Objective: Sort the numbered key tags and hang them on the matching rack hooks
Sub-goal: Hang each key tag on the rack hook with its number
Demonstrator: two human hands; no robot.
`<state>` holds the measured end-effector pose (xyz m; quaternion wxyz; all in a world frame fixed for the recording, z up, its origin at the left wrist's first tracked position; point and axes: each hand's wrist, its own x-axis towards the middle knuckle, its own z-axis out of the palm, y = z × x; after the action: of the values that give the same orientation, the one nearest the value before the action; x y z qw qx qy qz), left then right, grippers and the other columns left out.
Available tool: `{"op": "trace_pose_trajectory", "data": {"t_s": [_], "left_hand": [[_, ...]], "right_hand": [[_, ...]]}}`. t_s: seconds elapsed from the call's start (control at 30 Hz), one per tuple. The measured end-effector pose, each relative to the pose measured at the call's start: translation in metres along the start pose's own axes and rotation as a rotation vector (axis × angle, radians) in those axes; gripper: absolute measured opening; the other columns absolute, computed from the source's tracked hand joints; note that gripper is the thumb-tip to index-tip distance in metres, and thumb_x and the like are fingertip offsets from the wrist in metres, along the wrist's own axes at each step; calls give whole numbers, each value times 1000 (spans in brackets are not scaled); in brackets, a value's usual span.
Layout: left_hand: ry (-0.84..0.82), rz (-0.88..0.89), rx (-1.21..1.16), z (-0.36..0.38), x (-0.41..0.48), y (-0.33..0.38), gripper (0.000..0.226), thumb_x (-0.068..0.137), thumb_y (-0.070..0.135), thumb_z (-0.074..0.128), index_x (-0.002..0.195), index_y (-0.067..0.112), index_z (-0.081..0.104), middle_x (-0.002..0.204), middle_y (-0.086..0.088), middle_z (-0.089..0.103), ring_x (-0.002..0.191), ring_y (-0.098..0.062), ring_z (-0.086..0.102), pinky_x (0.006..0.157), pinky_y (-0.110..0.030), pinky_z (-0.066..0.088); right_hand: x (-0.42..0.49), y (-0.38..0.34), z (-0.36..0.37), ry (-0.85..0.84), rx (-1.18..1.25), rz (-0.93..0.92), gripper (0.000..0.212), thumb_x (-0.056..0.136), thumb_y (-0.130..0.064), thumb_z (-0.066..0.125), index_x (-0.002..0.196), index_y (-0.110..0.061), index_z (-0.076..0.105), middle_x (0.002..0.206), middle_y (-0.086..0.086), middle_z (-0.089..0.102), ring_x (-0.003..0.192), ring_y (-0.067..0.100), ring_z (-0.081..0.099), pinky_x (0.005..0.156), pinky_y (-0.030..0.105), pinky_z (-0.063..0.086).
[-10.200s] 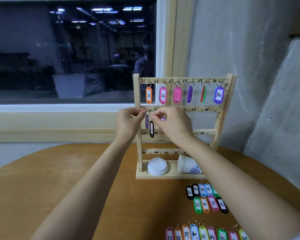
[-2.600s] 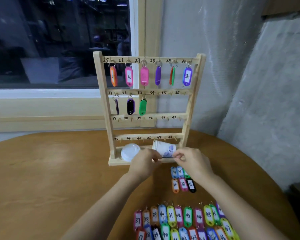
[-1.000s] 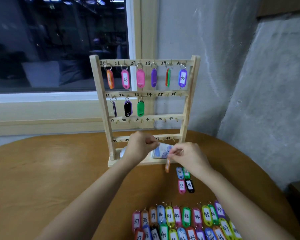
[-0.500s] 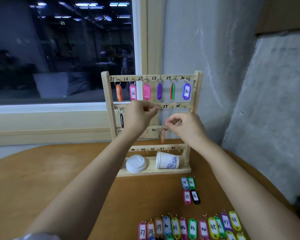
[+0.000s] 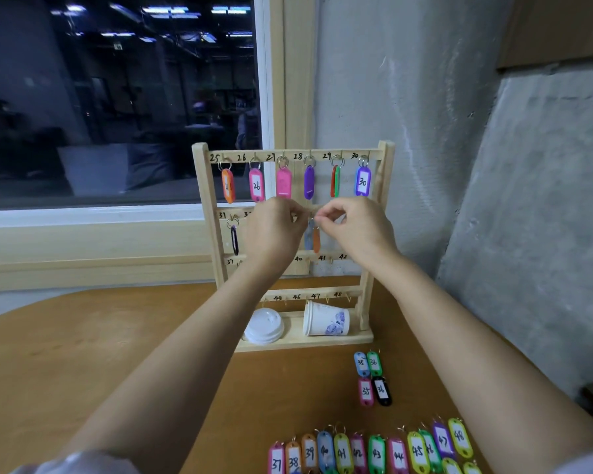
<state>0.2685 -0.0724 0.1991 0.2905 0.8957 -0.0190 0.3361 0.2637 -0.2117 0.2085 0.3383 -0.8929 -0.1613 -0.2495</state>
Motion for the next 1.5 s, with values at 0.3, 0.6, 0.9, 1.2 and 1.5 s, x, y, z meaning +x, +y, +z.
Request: {"op": "trace_pose_trajectory", "data": {"t_s": [0.3,0.6,0.9,1.2,1.5], "left_hand": [[-46,51,-27,-3,-8,-13,11,83,23,61,80,23,73,70,2,69,64,-22,63,60,-38,54],[-117,23,35,-12,-36,-18,13,86,25,59,84,28,71,78,7,68,75,-15,61,57,-28,47],[-458,-49,2,47,-95,-41,15,85,26,64,97,25,72,92,6,71,88,-16,64,68,-25,47],[-733,23,-23,116,-134,-45,20,86,18,63,104,20,70,105,-2,69,96,-19,62,82,-32,51],[-769,148,-20,156,-147,-42,23,86,16,60,107,24,65,112,0,64,103,-20,58,85,-37,51]], "right_hand": [[13,-7,12,125,-150,-31,11,89,-29,61,83,-27,69,79,-10,68,74,8,61,54,19,38],[-11,-2,6,56,-271,-121,21,91,-23,61,110,-23,69,106,-7,69,94,12,60,67,19,32],[-97,65,23,-219,-266,56,13,87,-32,66,99,-33,69,101,-17,69,89,4,63,67,24,52],[-141,129,30,-399,-352,201,14,89,-35,62,102,-35,68,100,-19,68,81,-3,58,55,11,37],[-158,146,35,-458,-311,260,14,87,-38,64,100,-36,68,96,-21,68,77,-6,56,53,11,36]]}}
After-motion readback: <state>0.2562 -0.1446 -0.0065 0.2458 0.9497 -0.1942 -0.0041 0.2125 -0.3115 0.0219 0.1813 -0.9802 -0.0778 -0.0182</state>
